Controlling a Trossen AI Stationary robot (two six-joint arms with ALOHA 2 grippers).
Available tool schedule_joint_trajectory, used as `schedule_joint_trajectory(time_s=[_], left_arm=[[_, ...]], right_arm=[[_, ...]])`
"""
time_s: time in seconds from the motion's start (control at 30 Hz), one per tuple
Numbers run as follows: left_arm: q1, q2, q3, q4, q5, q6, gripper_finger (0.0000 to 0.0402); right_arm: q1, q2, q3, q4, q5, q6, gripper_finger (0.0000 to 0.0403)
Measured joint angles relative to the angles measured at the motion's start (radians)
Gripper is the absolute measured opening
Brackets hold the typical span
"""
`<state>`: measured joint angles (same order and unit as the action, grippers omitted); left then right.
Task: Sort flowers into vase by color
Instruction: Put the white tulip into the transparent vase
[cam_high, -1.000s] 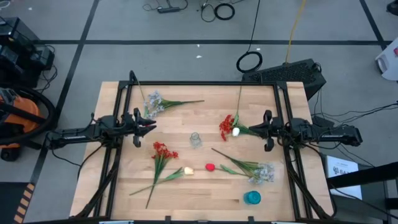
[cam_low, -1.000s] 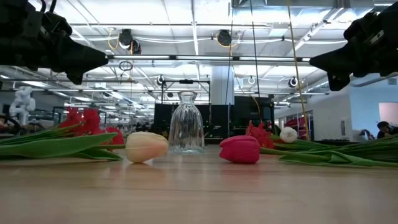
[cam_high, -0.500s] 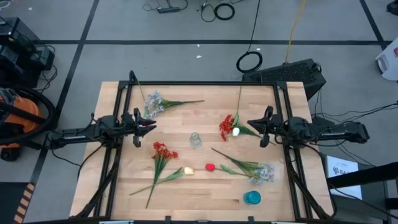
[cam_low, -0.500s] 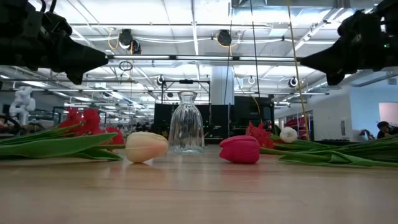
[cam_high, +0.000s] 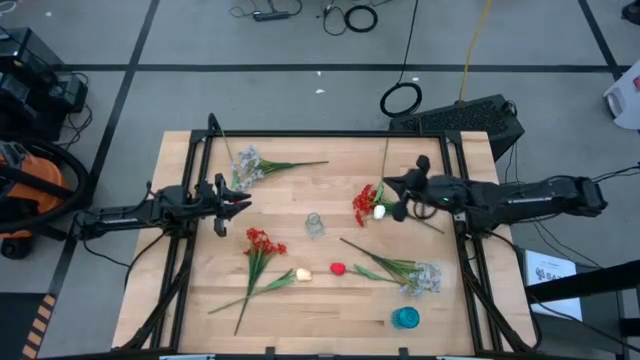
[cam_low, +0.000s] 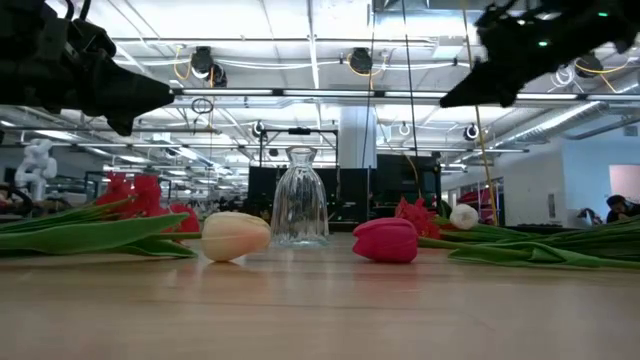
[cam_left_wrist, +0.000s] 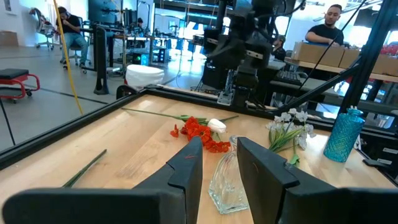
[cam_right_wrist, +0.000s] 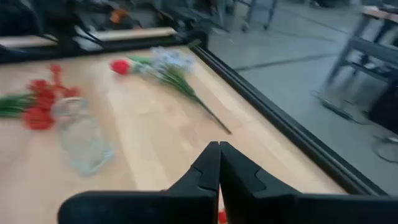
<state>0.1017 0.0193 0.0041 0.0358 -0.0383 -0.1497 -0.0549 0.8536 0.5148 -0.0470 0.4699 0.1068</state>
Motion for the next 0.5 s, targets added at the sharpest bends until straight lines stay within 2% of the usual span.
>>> schedule_joint_trajectory(time_s=[0.13,0.33,0.5], left_arm=[[0.000,0.000,0.000,0.000,0.000,0.000,0.0106],[0.000,0.000,0.000,0.000,0.000,0.000,0.0106],[0.000,0.000,0.000,0.000,0.000,0.000,0.0106]], right_arm=[[-0.060,0.151,0.146,-0.097,-0.001,0.089,0.0000],[-0.154,0.320,0.351,-0.362,-0.011,0.138,0.0000],[-0.261,0.434,0.480,-0.592,-0.147,0.123,0.0000]])
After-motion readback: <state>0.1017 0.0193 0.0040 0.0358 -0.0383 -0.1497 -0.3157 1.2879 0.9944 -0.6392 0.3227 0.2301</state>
